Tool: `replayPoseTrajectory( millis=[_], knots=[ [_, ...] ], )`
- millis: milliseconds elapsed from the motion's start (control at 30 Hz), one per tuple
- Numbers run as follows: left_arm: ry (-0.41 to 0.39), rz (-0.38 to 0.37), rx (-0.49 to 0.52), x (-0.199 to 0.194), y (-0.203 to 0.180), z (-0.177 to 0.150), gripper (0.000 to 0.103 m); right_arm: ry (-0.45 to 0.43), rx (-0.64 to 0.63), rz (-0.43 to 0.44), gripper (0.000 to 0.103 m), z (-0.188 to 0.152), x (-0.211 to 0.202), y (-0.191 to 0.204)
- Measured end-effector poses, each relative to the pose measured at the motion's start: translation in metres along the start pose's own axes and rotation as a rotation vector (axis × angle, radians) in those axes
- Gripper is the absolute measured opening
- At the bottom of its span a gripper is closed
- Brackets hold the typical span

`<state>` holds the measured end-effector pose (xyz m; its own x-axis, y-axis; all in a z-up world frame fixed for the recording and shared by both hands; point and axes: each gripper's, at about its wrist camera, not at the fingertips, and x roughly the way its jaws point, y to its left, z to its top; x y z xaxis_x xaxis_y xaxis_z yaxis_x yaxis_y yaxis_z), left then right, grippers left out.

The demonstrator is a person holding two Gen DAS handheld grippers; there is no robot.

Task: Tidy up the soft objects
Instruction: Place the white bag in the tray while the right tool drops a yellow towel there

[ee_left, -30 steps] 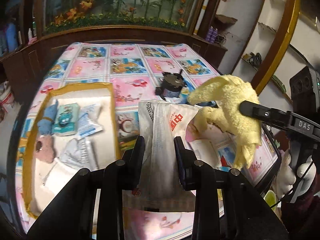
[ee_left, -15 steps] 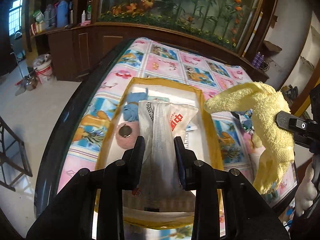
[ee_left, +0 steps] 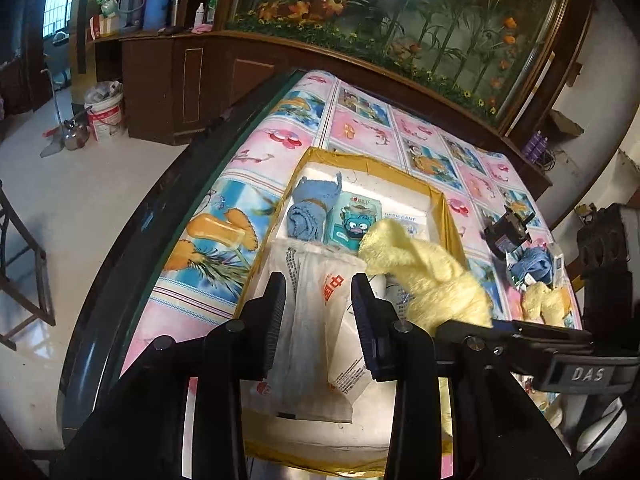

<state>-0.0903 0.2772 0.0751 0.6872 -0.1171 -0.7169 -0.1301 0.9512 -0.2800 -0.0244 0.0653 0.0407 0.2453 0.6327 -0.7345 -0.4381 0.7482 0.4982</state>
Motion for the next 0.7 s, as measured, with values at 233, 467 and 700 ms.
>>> replayPoseTrajectory(
  millis=[233, 467, 700],
  knots=[
    [-0.101, -0.014, -0.013, -0.031, -0.009, 0.004, 0.050, -0.064, -0.081, -0.018, 0.055, -0.008, -0.024, 0.012],
    [-0.152, -0.041, 0.024, -0.055, -0.046, 0.000, 0.061, -0.136, -0.093, -0.039, 0.056, -0.017, -0.056, 0.006],
    [-0.089, -0.108, 0.111, -0.057, -0.102, -0.018, 0.061, -0.243, -0.033, -0.164, 0.057, -0.041, -0.113, -0.053]
  ],
)
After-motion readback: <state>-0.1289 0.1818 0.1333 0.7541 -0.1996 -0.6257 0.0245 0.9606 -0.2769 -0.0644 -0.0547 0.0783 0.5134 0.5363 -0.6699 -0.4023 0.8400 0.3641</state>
